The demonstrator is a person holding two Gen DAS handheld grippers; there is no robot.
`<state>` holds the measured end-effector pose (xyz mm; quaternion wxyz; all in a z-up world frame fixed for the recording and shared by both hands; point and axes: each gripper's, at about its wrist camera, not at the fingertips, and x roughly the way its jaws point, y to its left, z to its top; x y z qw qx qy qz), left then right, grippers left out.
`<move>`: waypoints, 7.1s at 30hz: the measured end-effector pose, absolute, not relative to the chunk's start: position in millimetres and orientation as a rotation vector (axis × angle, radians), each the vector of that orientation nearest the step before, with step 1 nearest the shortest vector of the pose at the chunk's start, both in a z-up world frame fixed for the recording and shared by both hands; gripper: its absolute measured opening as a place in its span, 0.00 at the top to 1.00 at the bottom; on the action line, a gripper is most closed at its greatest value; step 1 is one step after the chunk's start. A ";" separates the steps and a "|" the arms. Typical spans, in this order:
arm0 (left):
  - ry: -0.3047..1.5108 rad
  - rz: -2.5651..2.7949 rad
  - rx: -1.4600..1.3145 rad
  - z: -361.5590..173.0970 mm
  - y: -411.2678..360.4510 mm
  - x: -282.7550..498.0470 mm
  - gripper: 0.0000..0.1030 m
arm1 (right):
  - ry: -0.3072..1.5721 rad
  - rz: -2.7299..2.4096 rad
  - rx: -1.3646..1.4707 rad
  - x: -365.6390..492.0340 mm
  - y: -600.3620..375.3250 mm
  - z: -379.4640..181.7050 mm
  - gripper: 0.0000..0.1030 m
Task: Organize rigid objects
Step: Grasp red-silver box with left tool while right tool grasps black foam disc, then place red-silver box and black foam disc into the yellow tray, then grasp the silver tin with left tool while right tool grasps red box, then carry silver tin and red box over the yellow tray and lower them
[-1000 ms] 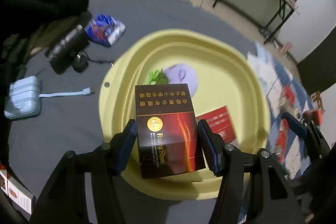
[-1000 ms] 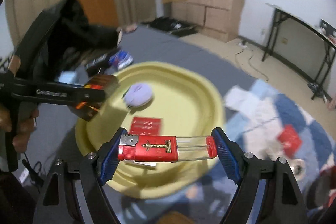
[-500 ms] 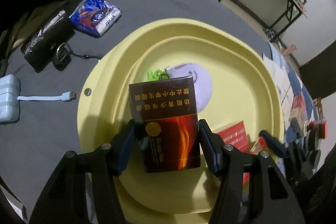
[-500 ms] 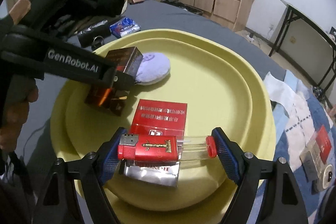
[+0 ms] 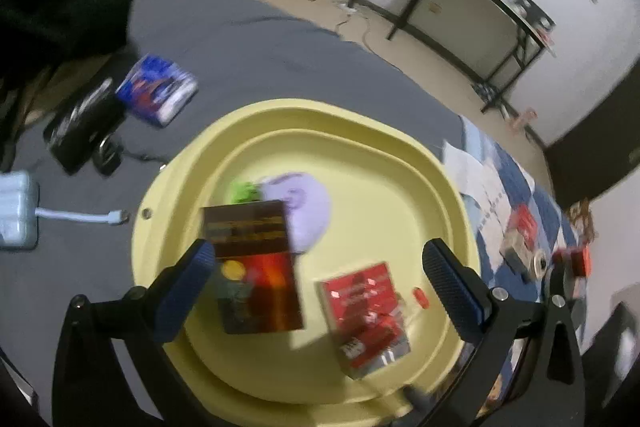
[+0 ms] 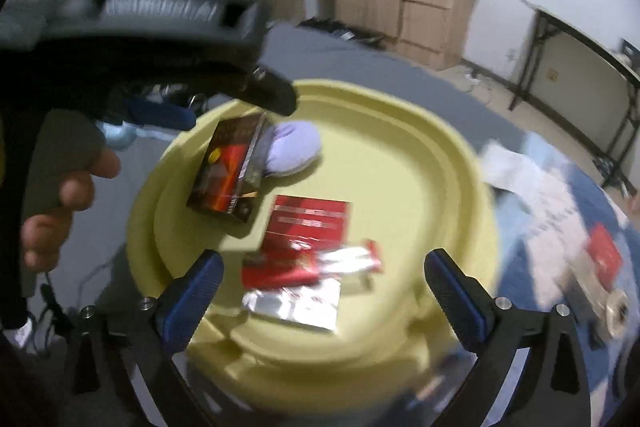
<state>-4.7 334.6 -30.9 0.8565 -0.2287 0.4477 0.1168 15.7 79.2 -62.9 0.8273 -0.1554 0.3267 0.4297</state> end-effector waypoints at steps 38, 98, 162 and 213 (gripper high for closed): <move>1.090 -0.140 -0.096 -44.8 58.2 113.8 0.00 | 0.760 0.406 0.166 118.1 -354.2 -52.4 0.00; 0.950 0.278 -0.312 -18.6 361.1 1.6 0.44 | 0.681 0.934 -0.269 41.5 -26.5 9.4 0.35; 1.026 -0.171 -0.107 -71.8 36.6 131.9 0.06 | 0.792 0.359 -0.086 146.7 -325.6 -91.0 0.00; 0.906 0.267 -0.306 -25.9 332.5 -46.9 0.50 | 0.522 0.887 -0.192 18.1 -57.7 11.4 0.45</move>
